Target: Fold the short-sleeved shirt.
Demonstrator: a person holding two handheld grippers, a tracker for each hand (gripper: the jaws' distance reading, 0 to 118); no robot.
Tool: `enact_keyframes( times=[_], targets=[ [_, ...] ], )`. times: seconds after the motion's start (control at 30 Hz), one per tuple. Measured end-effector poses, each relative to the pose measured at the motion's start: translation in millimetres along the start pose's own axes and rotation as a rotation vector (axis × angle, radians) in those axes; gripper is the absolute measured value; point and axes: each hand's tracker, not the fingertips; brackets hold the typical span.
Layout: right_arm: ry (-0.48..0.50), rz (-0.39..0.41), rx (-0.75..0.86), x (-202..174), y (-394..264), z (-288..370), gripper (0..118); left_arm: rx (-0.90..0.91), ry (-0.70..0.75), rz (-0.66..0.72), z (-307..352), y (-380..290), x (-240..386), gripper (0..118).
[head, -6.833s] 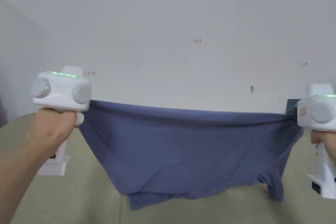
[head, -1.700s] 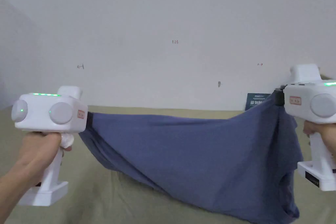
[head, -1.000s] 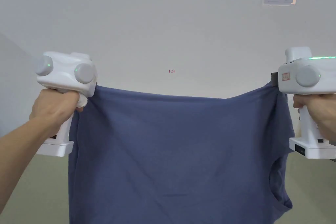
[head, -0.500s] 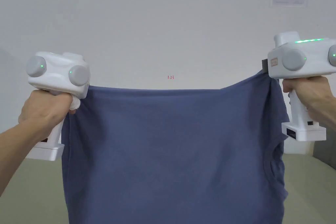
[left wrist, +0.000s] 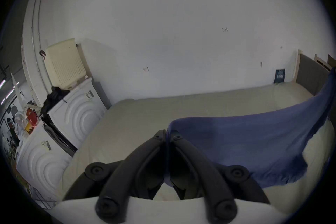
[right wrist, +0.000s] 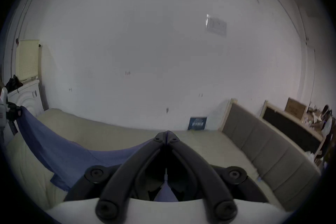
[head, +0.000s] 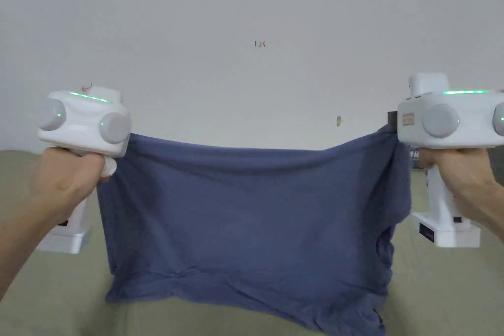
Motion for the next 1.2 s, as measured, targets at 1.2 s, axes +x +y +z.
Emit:
enact_keyframes(
  times=[1.2],
  targets=[
    [0.121,-0.128,-0.347,35,-350,340,0,-0.221,-0.205,0.012,253,-382,-83,3]
  ],
)
